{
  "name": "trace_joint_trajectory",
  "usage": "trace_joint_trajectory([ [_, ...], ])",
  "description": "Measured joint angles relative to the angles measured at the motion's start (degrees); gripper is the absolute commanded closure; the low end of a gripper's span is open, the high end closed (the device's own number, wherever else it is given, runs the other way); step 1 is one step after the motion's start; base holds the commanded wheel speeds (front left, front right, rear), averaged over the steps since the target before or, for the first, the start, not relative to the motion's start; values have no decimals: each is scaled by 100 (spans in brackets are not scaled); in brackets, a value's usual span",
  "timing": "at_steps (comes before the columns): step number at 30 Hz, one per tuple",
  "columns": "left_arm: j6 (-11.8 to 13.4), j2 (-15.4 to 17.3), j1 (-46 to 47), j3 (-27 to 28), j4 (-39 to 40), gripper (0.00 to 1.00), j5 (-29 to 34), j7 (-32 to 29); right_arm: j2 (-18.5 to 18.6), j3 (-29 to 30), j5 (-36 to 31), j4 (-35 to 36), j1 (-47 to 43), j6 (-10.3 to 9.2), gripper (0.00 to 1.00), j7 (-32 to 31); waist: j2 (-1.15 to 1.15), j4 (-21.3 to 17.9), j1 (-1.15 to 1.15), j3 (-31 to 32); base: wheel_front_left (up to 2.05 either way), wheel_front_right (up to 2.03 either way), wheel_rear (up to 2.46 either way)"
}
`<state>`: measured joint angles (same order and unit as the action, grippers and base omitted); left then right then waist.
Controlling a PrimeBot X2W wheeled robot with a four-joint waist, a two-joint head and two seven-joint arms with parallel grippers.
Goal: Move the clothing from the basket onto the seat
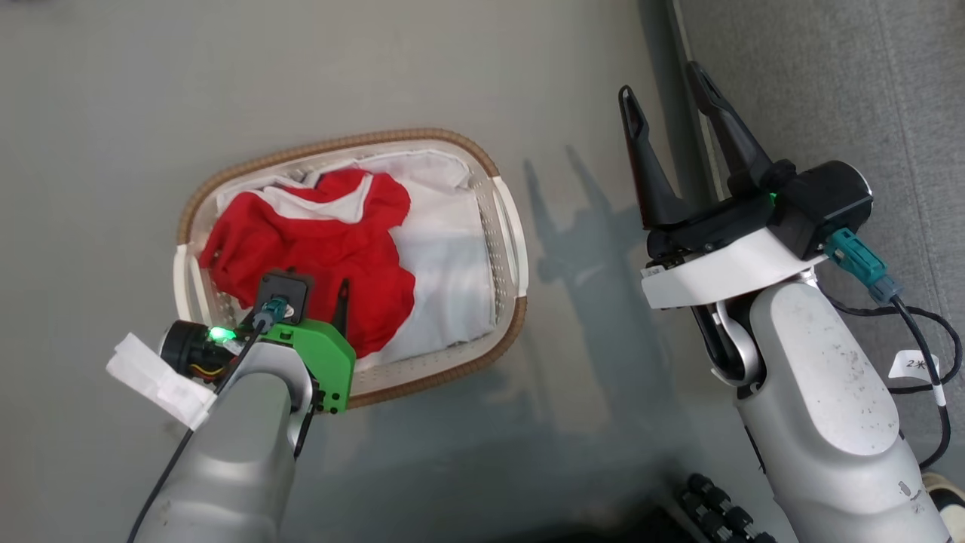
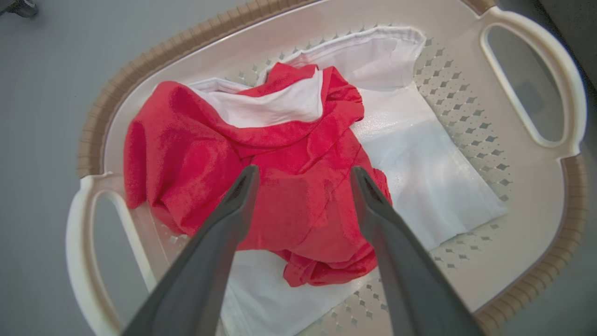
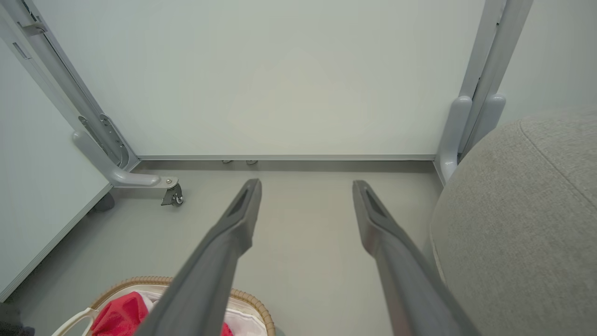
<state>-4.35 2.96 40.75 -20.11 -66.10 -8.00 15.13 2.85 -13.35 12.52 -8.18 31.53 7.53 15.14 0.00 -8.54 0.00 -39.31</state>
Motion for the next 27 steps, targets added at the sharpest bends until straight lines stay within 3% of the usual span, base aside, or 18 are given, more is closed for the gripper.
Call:
trace_joint_trajectory([
  [10,256,190,648,-359,-661,0,302,-359,0,-33,11,179,144,0,0,0,0,-197,1,-721,0,0,0],
  [20,470,322,850,-569,-771,0,459,-1221,-2,-92,169,200,175,0,0,0,0,-385,1,-1082,0,0,0],
  [22,477,328,850,-608,-773,85,461,-1332,-2,-82,194,208,175,0,0,0,0,-418,0,-1099,0,0,0],
  [23,456,330,850,-621,-777,100,461,-1362,-1,-77,200,208,175,0,0,0,0,-428,1,-1107,0,0,0],
  [27,428,335,848,-624,-782,100,403,-1361,-2,-73,207,157,174,0,0,0,0,-432,1,-1060,0,0,0],
])
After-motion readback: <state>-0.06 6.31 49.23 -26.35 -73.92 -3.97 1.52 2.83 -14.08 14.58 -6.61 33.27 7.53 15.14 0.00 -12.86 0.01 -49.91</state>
